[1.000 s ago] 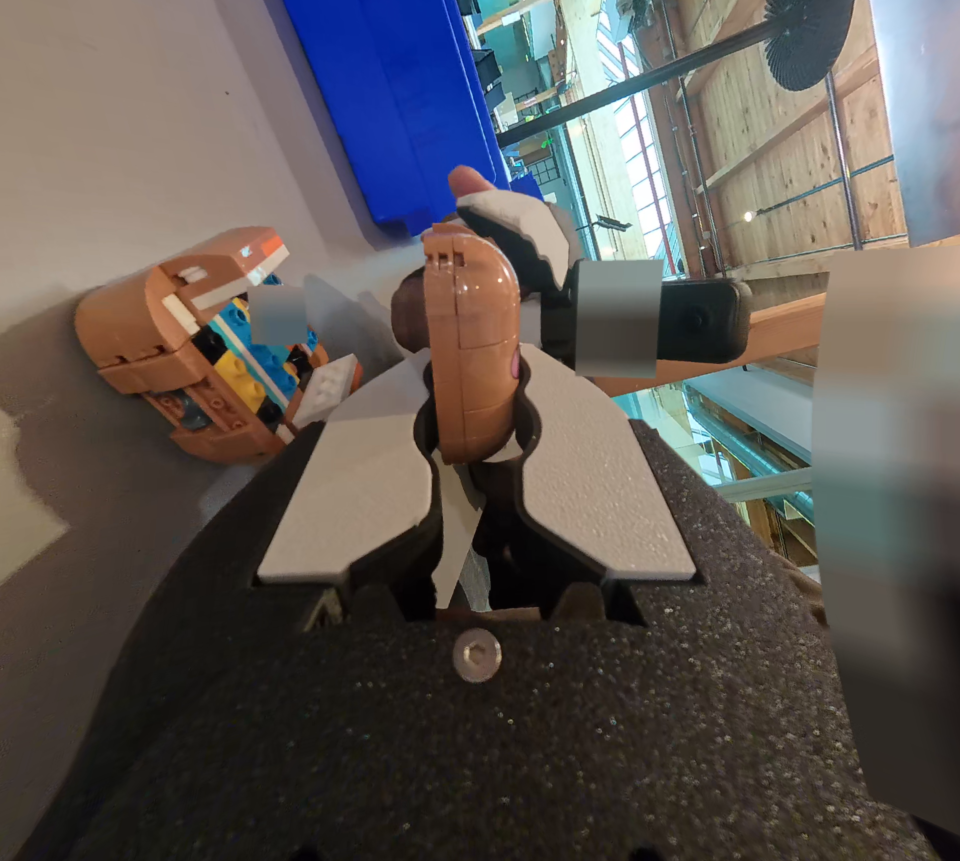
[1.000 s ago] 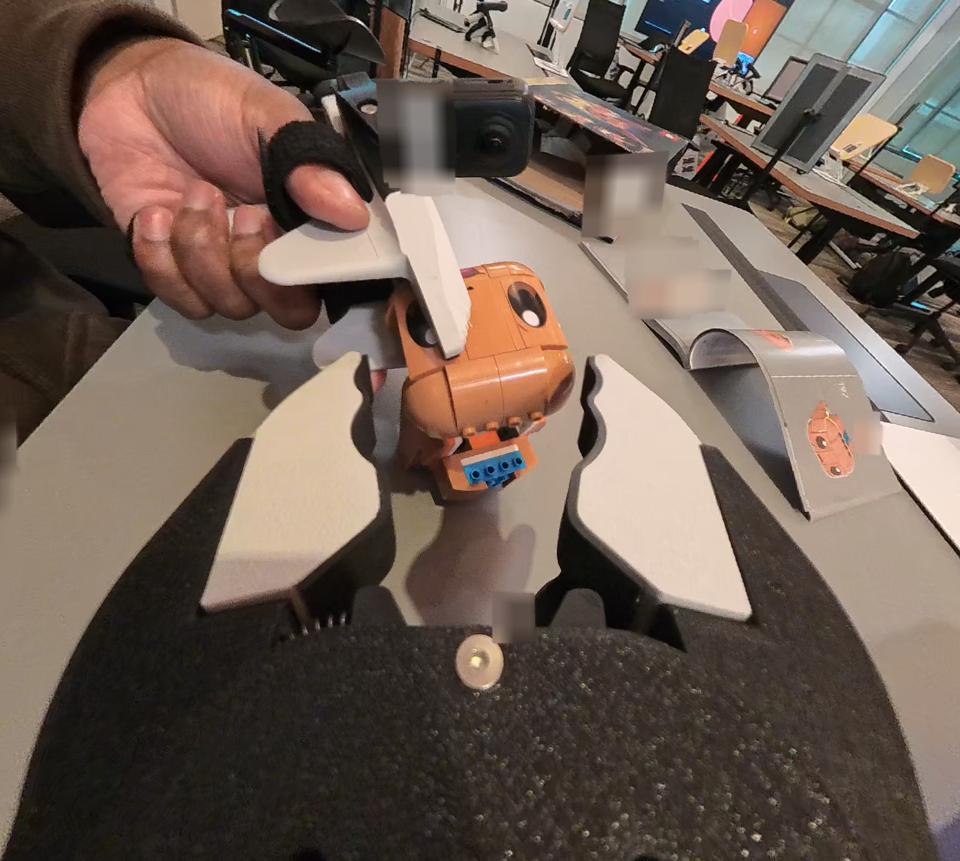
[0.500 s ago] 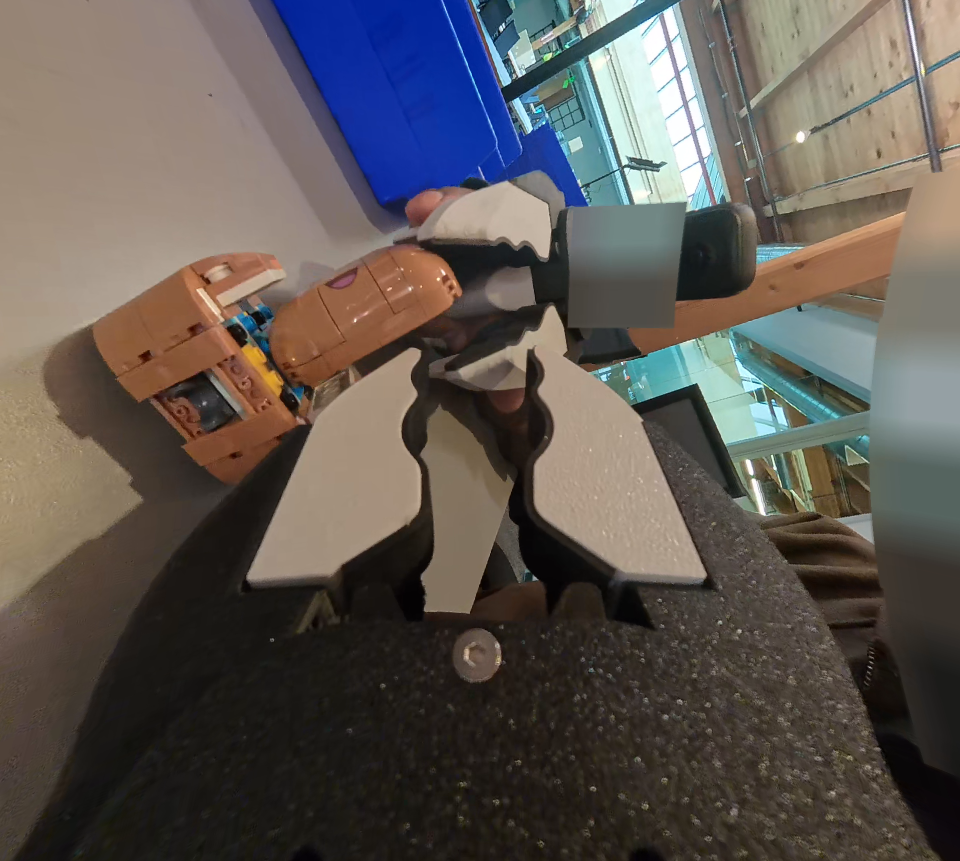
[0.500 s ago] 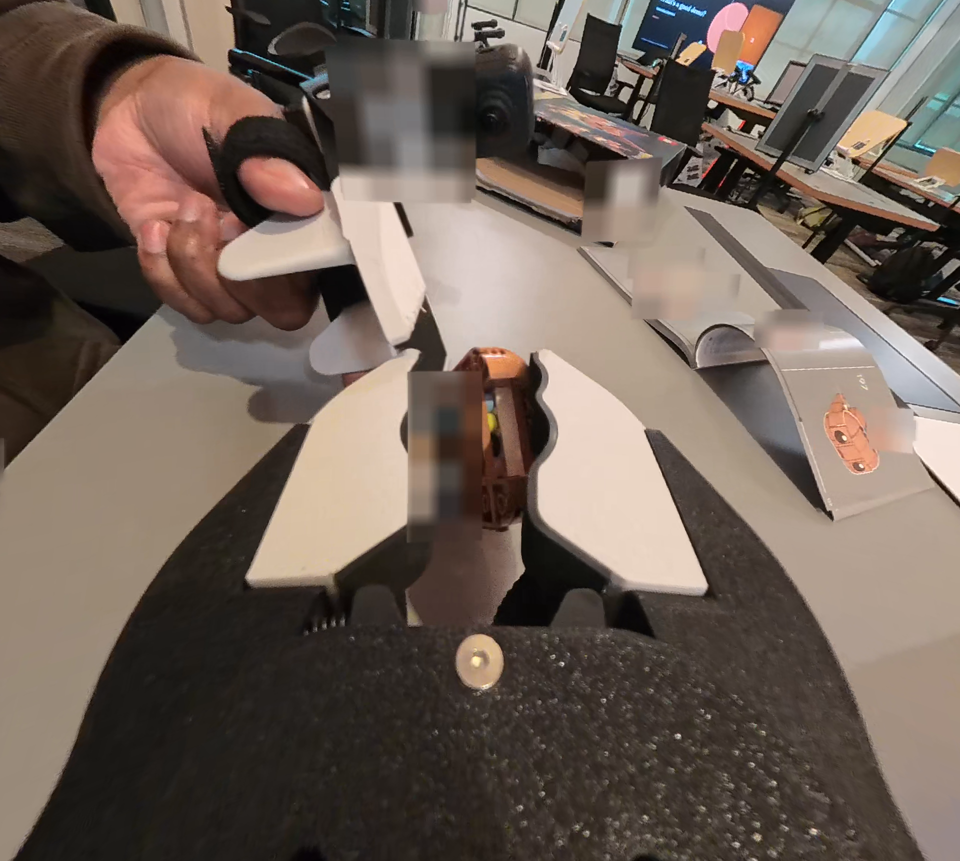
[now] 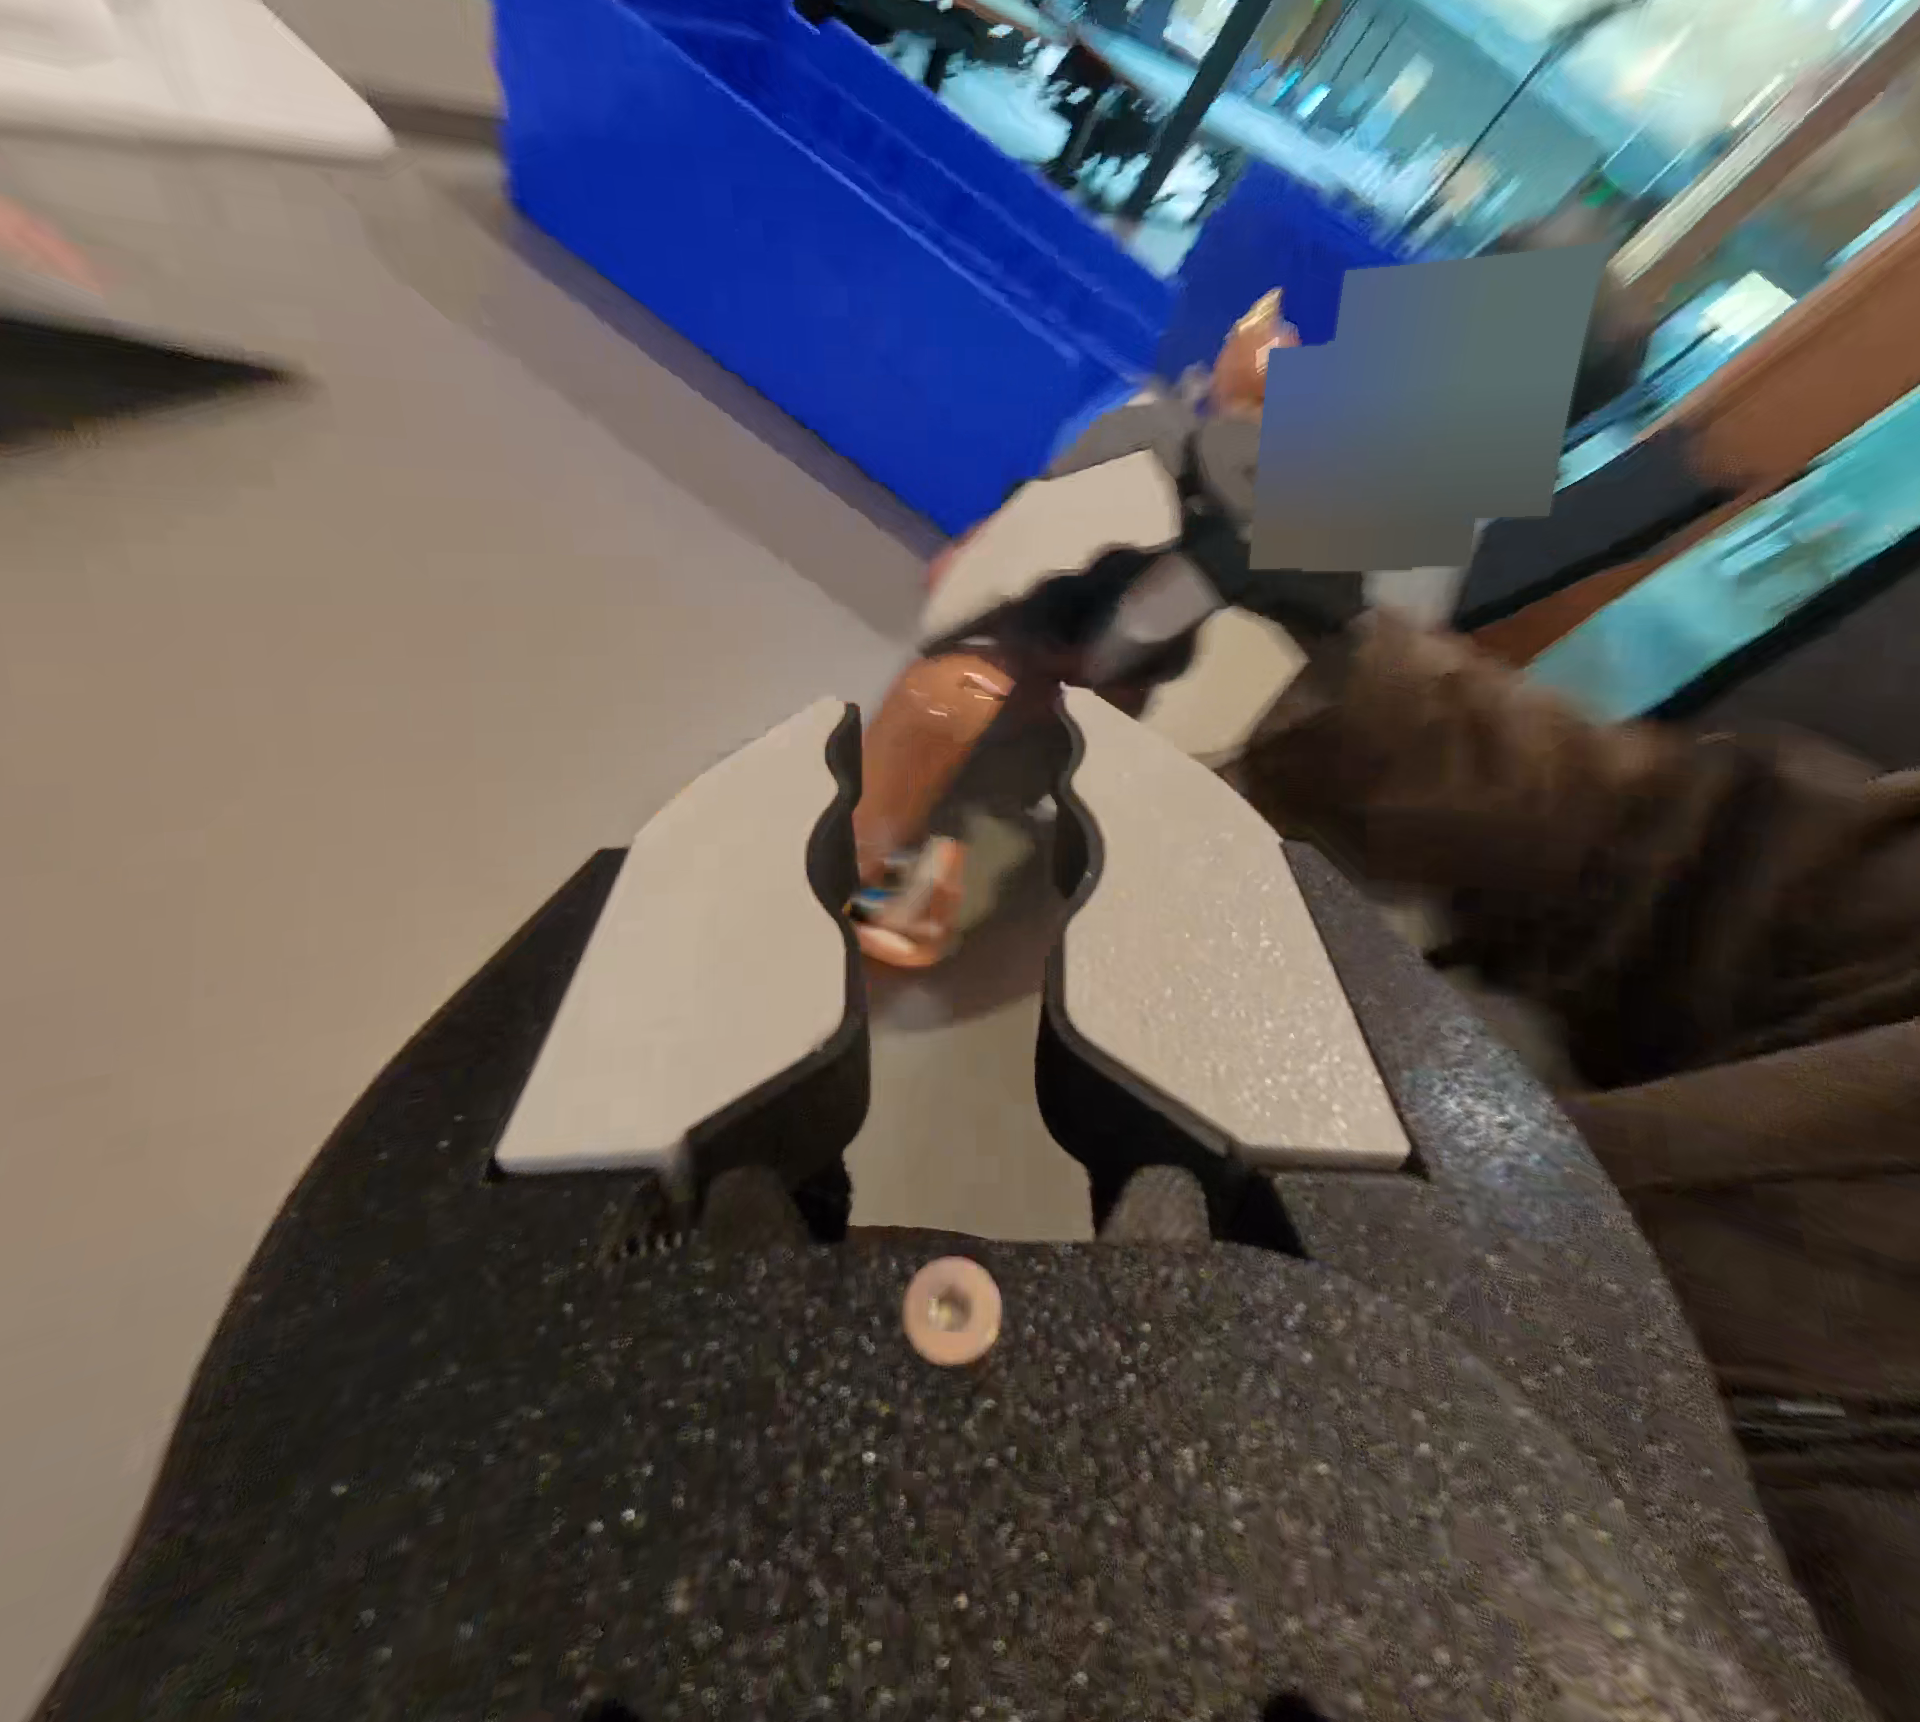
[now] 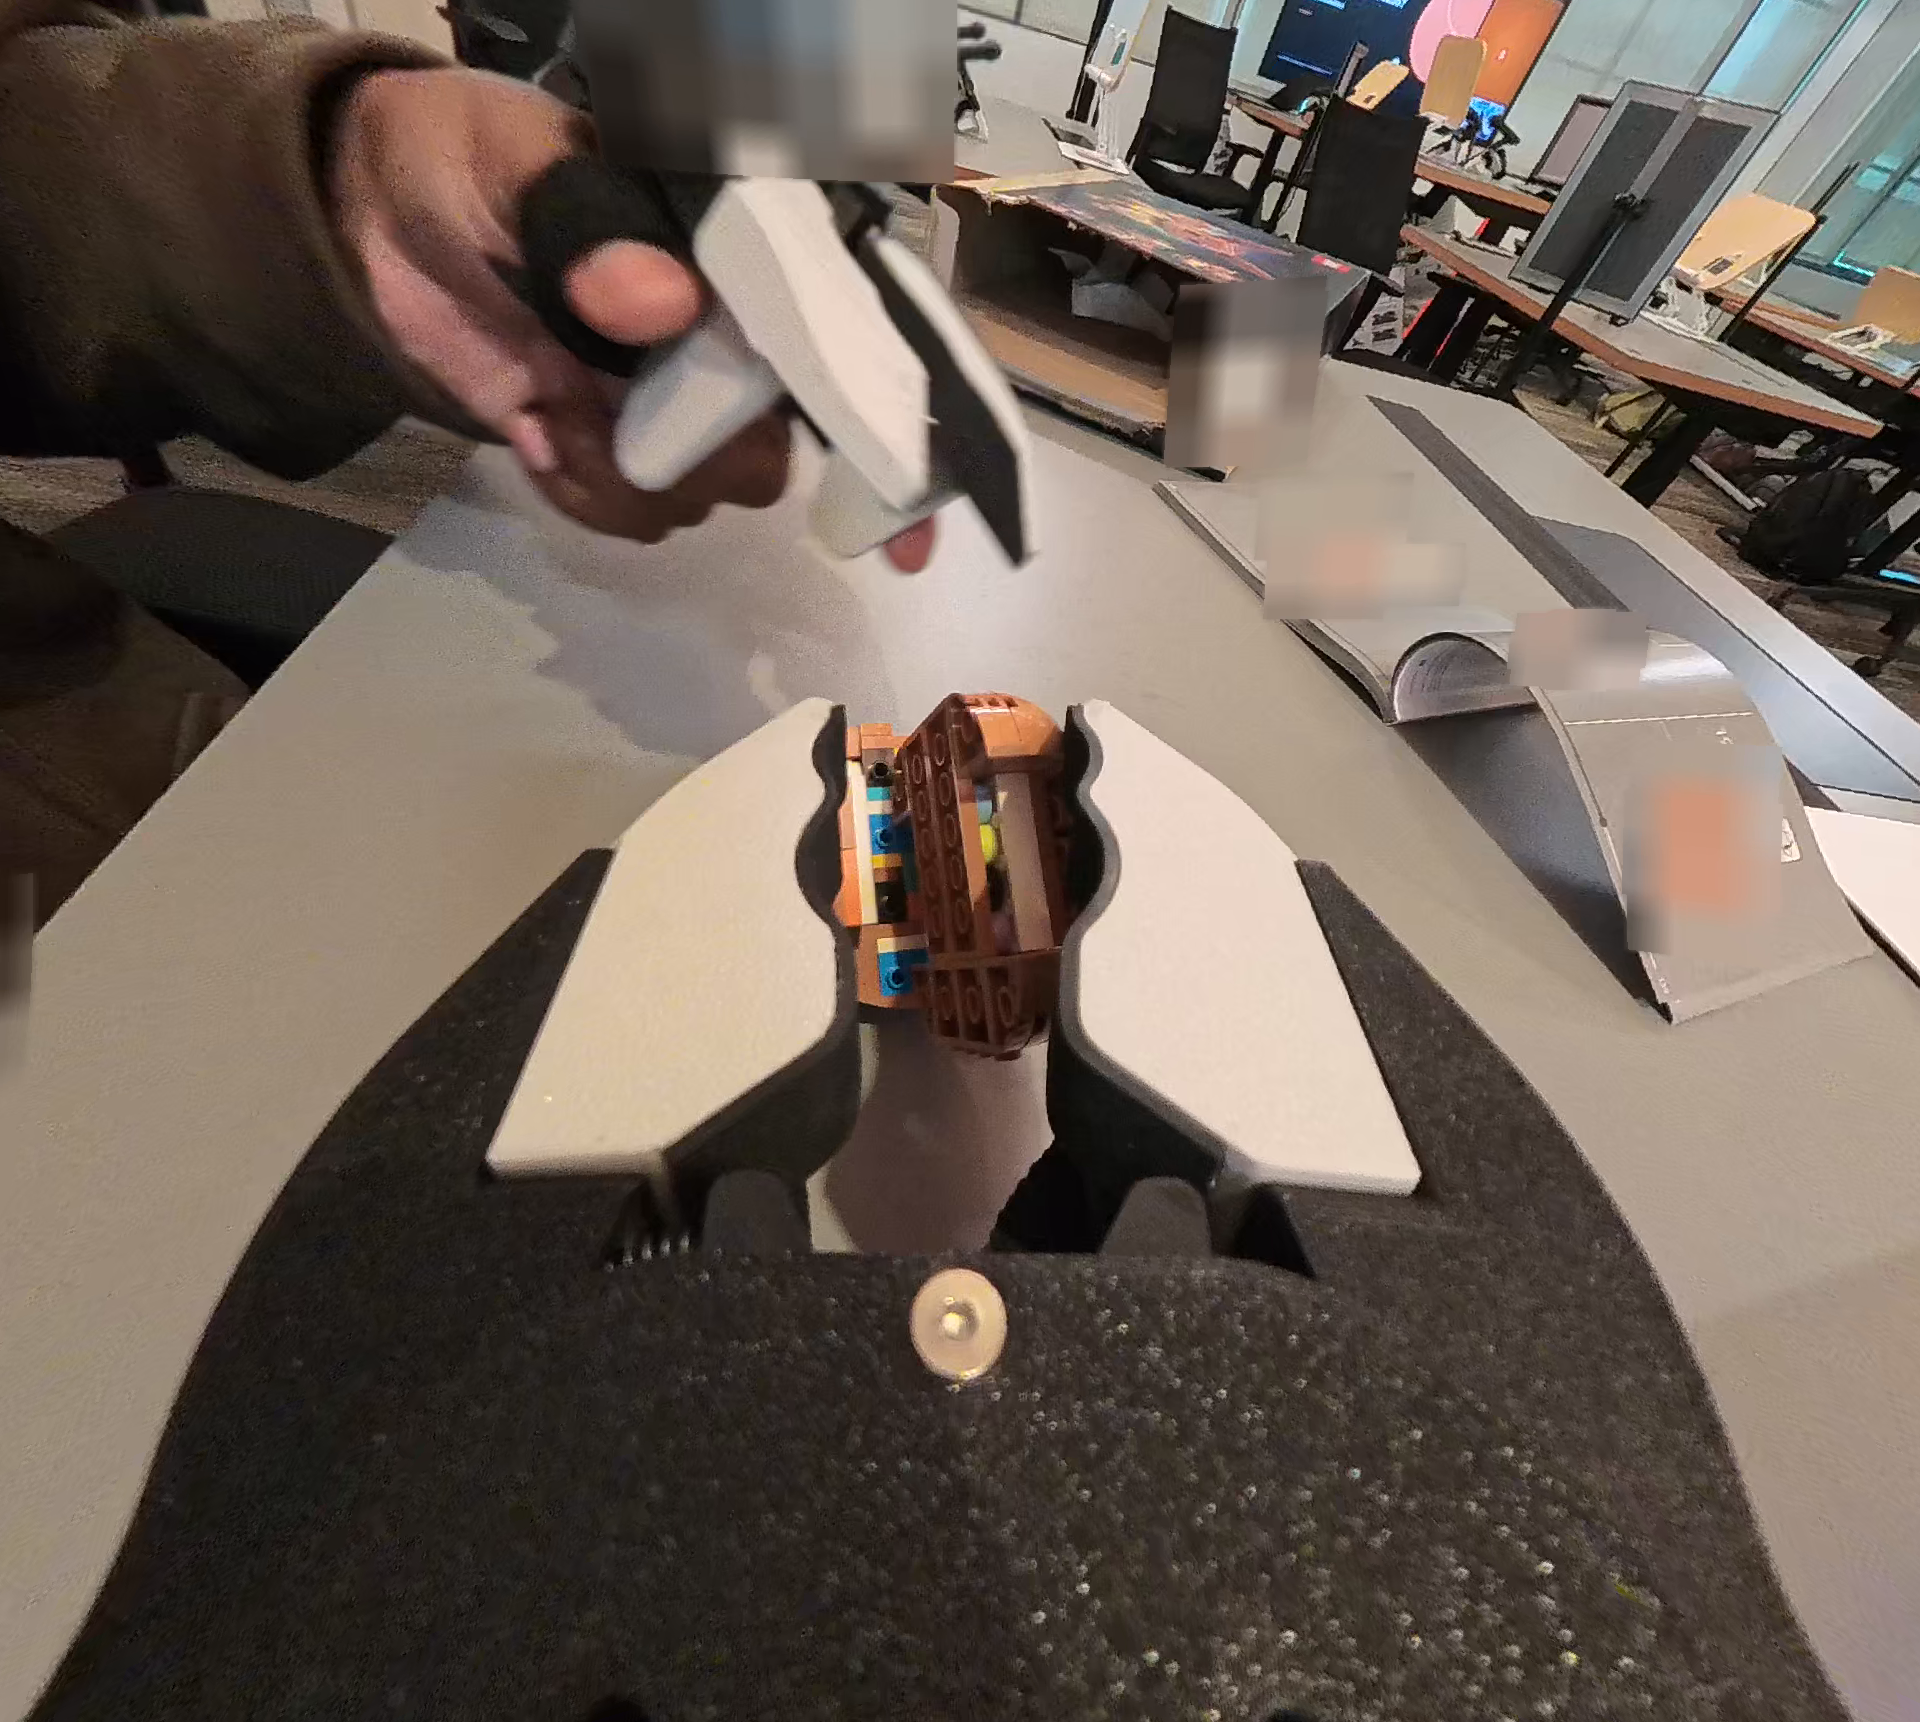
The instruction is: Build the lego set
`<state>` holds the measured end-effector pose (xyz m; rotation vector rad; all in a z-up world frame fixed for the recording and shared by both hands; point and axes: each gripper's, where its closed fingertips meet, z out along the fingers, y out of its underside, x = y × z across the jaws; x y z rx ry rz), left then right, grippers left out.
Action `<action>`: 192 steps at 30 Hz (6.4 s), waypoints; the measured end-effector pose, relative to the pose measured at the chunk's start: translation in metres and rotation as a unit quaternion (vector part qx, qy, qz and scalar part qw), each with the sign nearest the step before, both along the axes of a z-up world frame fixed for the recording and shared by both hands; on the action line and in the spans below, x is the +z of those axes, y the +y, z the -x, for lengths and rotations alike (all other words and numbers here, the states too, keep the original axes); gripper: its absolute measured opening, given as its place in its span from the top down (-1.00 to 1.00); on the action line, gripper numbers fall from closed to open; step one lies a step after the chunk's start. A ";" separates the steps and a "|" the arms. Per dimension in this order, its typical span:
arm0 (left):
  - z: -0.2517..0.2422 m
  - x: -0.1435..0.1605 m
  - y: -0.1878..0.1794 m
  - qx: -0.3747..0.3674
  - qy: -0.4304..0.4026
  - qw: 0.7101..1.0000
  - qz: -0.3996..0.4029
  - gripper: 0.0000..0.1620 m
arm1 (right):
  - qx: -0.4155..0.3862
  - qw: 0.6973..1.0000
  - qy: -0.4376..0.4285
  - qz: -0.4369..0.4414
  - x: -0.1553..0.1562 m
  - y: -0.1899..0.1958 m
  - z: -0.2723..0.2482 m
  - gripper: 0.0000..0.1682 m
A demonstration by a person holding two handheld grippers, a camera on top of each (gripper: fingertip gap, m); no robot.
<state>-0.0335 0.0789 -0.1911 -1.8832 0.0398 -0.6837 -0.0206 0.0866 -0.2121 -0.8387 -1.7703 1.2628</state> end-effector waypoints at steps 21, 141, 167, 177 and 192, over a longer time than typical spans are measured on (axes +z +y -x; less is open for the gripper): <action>-0.017 -0.044 0.019 -0.224 0.390 0.889 -0.088 0.73 | 0.007 1.000 -0.010 0.016 -0.001 -0.002 -0.003 0.49; 0.003 -0.058 0.006 -0.264 0.356 0.896 -0.039 0.16 | -0.006 0.975 -0.222 -0.014 -0.062 0.008 0.008 0.18; 0.004 -0.095 -0.005 -0.312 0.323 0.894 0.006 0.09 | 0.011 0.970 -0.241 -0.024 -0.063 0.000 0.008 0.19; 0.009 -0.093 0.016 -0.306 0.344 0.886 -0.048 0.08 | -0.002 0.970 -0.241 -0.018 -0.063 0.018 0.013 0.19; 0.037 -0.095 0.028 -0.287 0.362 0.885 -0.052 0.07 | -0.010 0.974 -0.226 -0.012 -0.062 0.027 0.044 0.17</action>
